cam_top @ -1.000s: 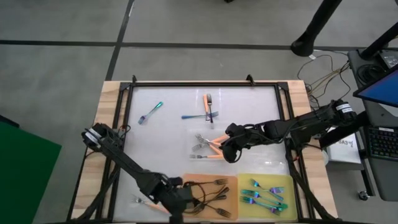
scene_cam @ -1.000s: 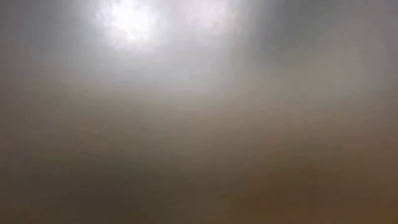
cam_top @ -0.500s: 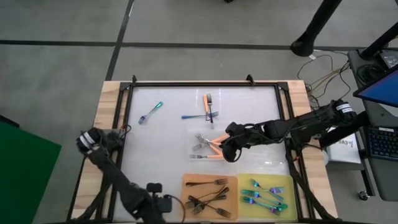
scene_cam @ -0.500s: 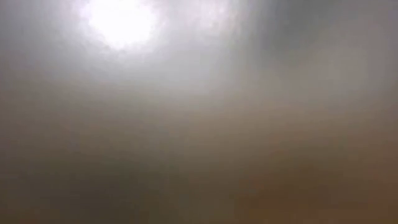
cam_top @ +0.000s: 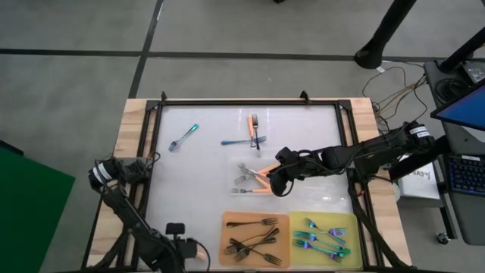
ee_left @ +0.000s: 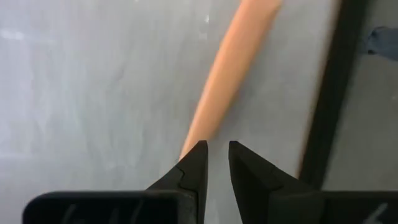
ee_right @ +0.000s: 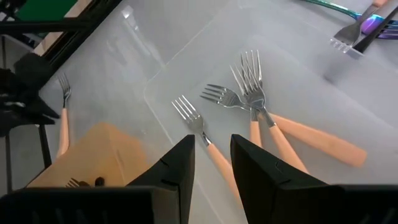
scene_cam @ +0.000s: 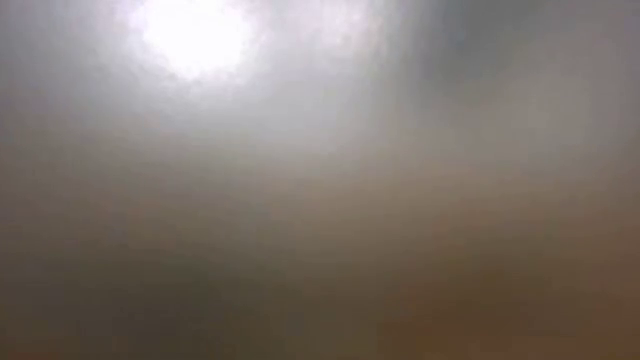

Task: Sort silverware by color (type)
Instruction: Put the orange fork into the transparent bin

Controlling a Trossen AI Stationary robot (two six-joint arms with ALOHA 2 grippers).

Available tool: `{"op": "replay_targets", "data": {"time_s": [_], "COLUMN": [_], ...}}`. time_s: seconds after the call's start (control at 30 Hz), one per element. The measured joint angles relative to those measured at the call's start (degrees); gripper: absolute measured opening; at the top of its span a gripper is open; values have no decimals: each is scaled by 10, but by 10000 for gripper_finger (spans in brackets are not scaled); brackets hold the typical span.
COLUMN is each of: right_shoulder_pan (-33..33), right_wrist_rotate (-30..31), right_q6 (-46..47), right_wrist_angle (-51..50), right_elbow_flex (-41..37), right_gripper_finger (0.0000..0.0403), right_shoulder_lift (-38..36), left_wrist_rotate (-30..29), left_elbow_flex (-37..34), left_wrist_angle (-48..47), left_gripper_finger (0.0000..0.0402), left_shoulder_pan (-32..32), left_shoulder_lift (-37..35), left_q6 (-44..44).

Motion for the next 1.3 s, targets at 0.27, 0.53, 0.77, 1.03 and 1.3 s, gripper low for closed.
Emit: {"op": "replay_targets", "data": {"time_s": [0.27, 0.53, 0.77, 1.03, 1.3], "right_shoulder_pan": [0, 0, 0, 0, 0], "right_wrist_rotate": [0, 0, 0, 1, 1], "right_q6": [3, 8, 6, 0, 0], "right_wrist_angle": [1, 1, 0, 0, 0], "right_elbow_flex": [0, 0, 0, 0, 0], "right_gripper_finger": [93, 93, 93, 93, 93], "right_shoulder_lift": [0, 0, 0, 0, 0], "left_wrist_rotate": [25, 26, 26, -6, -7], "left_elbow_flex": [-55, -17, 34, 23, 24], "left_wrist_angle": [52, 15, -52, -42, -37], "left_gripper_finger": [48, 48, 48, 48, 49], "left_shoulder_pan": [0, 3, 7, 7, 6], "left_shoulder_lift": [-5, 0, 2, 23, 22], "left_q6": [-19, 11, -7, -99, -115]}}
